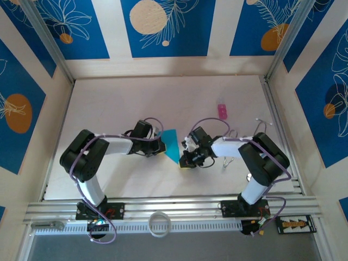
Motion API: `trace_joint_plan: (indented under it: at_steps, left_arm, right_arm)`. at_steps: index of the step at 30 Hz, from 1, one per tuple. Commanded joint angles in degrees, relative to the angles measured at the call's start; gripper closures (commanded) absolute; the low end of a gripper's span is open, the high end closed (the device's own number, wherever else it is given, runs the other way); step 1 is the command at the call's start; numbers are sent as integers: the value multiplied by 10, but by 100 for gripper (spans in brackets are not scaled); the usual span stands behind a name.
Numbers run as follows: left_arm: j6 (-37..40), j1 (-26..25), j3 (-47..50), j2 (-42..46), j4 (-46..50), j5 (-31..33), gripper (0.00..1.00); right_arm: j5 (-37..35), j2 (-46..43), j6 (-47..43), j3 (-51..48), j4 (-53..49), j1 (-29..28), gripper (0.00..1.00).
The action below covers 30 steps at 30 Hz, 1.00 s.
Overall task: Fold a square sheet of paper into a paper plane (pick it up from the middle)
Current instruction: Third fold the triangle at the center of the table.
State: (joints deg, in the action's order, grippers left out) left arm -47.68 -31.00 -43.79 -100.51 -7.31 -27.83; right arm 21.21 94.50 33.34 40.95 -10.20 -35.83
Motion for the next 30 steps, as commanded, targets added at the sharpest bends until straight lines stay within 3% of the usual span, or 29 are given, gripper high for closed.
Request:
trace_joint_plan:
  at_steps: [1, 7, 16, 23, 30]
  left_arm:
    - [-19, 6, 30, 18, 16, 11, 100]
    - [-69, -4, 73, 55, -31, 25, 100]
    - [-71, -7, 73, 65, -28, 36, 100]
    - [-54, -3, 74, 67, -16, 51, 99]
    - [-31, 37, 78, 69, -11, 42, 98]
  right_arm:
    - [3, -33, 13, -1, -2, 11, 93]
    - [-3, -24, 35, 46, 14, 11, 89]
    - [31, 68, 52, 105, 52, -24, 85]
    - [2, 99, 51, 78, 34, -27, 97]
    - [-26, 92, 34, 56, 3, -26, 99]
